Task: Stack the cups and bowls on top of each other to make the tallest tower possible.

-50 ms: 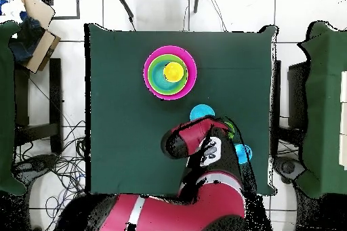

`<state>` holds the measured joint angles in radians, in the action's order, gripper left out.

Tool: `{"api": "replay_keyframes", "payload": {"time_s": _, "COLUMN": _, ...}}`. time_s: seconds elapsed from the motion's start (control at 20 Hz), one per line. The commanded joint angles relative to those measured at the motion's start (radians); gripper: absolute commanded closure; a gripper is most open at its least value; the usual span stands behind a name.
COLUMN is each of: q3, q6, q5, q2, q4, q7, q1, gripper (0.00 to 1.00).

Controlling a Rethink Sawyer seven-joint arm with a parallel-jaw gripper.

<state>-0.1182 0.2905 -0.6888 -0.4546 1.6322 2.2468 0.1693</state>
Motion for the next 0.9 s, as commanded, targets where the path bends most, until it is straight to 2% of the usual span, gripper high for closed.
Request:
{"api": "replay_keyframes", "payload": {"time_s": 0.05, "q3": 0.198, "q6": 0.065, "q5": 0.047, "q2": -0.033, "q4": 0.014, "q7": -0.08, "q1": 0.028, "gripper": 0.0}}
{"api": "replay_keyframes", "payload": {"time_s": 0.2, "q3": 0.221, "q6": 0.085, "q5": 0.055, "q2": -0.04, "q4": 0.016, "q7": -0.091, "q1": 0.038, "gripper": 0.0}}
{"api": "replay_keyframes", "payload": {"time_s": 0.45, "q3": 0.247, "q6": 0.078, "q5": 0.057, "q2": 0.007, "q4": -0.017, "q7": -0.076, "q1": 0.042, "gripper": 0.0}}
{"api": "replay_keyframes", "payload": {"time_s": 0.9, "q3": 0.216, "q6": 0.06, "q5": 0.042, "q2": 0.07, "q4": -0.064, "q7": -0.024, "q1": 0.011, "gripper": 0.0}}
